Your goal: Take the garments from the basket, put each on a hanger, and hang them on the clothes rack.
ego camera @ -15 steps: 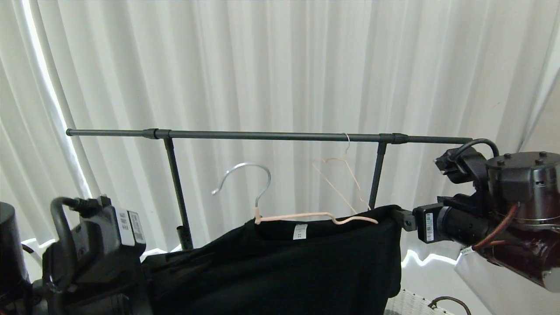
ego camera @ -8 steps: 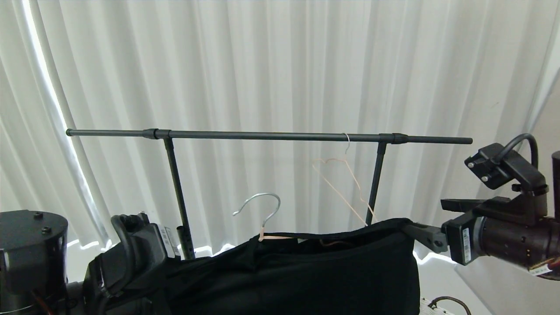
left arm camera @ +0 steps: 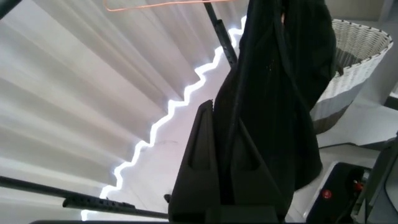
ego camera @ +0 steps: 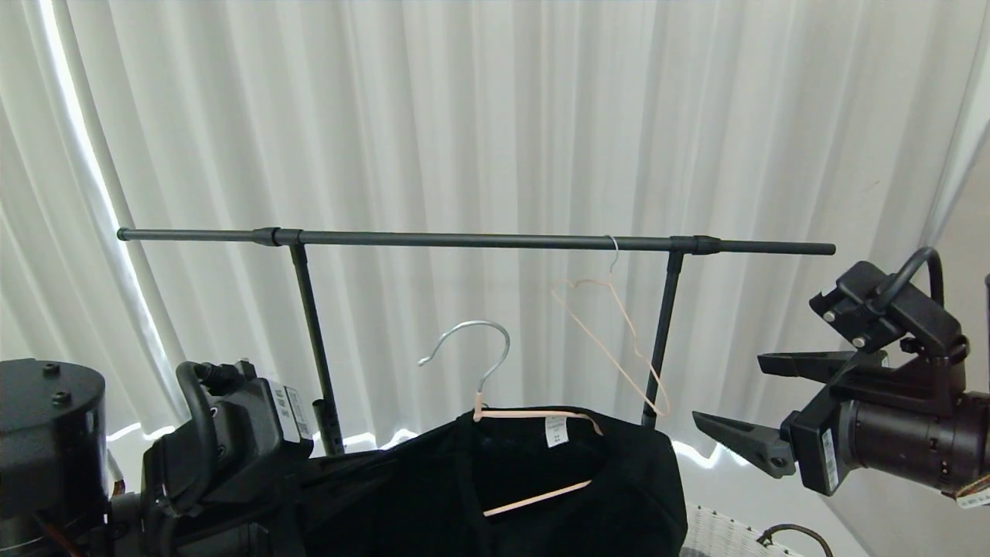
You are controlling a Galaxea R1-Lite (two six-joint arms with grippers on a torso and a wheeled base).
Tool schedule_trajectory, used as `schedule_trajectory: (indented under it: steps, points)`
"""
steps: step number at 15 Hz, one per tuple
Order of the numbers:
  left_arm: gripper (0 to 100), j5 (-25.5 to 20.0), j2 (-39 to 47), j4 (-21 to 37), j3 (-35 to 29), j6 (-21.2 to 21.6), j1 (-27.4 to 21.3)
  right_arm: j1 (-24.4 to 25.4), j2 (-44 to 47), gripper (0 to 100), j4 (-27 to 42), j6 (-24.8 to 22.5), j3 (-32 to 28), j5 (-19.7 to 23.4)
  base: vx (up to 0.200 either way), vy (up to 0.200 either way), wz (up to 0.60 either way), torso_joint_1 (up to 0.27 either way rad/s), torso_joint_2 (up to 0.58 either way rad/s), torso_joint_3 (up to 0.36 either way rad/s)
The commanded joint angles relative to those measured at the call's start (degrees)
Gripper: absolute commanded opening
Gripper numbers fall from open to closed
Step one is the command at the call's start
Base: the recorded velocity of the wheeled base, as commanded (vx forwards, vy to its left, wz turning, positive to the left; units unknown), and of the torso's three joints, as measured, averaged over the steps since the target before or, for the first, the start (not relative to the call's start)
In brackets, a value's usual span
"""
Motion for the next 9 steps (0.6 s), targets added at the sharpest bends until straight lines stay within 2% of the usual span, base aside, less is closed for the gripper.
schedule_trajectory:
  steps: [1,2,5,7,9]
  points:
    - [0,0.01,-0.21,-0.05,-0.15,-0.05,0.05,1.23,0.05,100,0.23,-0.87,0.11,0.12,0.000,0.000,0.00,0.000,0.00,0.000]
    - [0,0.01,-0.21,-0.05,-0.15,-0.05,0.05,2.02,-0.21,100,0.32,-1.05,0.02,0.20,0.000,0.000,0.00,0.000,0.00,0.000]
    - [0,-0.16,0.06,-0.05,0.11,0.30,-0.04,8.61,-0.47,100,2.34,-2.90,-0.24,0.20,0.000,0.000,0.00,0.000,0.00,0.000]
    - [0,-1.92,0.58,-0.49,-0.33,1.00,-0.30,11.60,-0.39,100,5.68,-6.41,-2.09,4.16,0.000,0.000,0.00,0.000,0.00,0.000]
    - [0,-6.23,0.67,-0.67,-0.06,5.40,-0.21,12.74,0.58,100,12.45,-10.63,-6.31,8.73,0.000,0.000,0.00,0.000,0.00,0.000]
